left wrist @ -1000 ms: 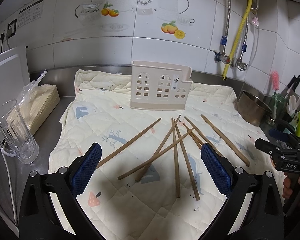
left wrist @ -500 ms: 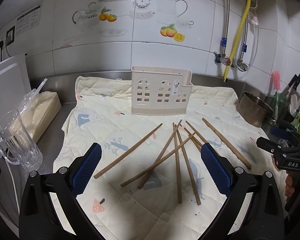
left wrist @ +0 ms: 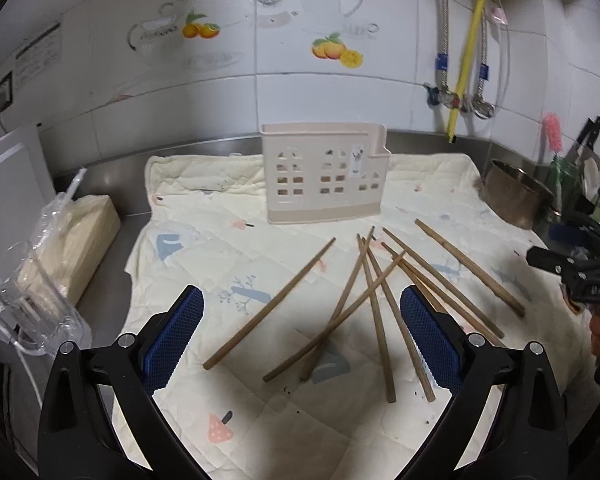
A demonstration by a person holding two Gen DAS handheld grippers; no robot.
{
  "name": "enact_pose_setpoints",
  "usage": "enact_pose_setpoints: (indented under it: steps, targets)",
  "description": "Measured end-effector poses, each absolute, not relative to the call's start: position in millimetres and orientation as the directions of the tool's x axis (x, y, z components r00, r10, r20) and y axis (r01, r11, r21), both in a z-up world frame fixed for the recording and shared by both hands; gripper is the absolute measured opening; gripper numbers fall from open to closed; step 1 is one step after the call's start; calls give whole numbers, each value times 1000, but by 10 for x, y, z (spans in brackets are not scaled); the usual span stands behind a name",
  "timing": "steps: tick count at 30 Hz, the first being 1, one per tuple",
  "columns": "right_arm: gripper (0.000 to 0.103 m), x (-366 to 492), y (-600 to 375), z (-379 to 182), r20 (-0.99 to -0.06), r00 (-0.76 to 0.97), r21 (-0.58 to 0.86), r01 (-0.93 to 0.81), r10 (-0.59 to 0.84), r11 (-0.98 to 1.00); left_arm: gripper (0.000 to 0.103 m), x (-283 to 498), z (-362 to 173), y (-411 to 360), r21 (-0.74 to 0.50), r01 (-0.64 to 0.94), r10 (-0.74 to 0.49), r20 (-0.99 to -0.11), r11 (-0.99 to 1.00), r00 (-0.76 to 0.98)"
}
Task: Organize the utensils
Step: 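Close the left tool on one wooden chopstick while the right tool grasps another chopstick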
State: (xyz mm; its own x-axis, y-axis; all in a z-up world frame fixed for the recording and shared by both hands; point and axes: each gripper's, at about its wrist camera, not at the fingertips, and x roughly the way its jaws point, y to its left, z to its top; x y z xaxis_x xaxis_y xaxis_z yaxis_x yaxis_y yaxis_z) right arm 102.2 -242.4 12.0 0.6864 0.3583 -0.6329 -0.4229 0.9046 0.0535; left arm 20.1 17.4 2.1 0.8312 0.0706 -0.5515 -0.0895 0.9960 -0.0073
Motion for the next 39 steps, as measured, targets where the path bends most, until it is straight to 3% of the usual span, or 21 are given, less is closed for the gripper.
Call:
enact_pose_setpoints:
  steps: [4, 9, 17, 33, 39]
  targets:
    - [94, 1070, -2438, 42, -652, 672, 50, -423, 351, 905, 85, 254, -114, 99, 23, -8, 20, -580, 1000, 814]
    - [84, 1152, -2470, -94, -682, 637, 81, -423, 359, 903, 59, 373, -352, 95, -3, 77, -61, -640, 997, 766]
    - [77, 1268, -2521, -240, -708, 608, 103, -414, 358, 905, 31, 588, -582, 207, -21, 175, -139, -707, 984, 694]
    - [71, 1386, -2546, -407, -742, 572, 121, -397, 349, 910, 13, 772, -811, 401, -7, 254, -165, -775, 967, 610]
    - [64, 1423, -2573, -450, -749, 564, 132, -387, 347, 913, 13, 776, -834, 424, -23, 279, -193, -774, 960, 603]
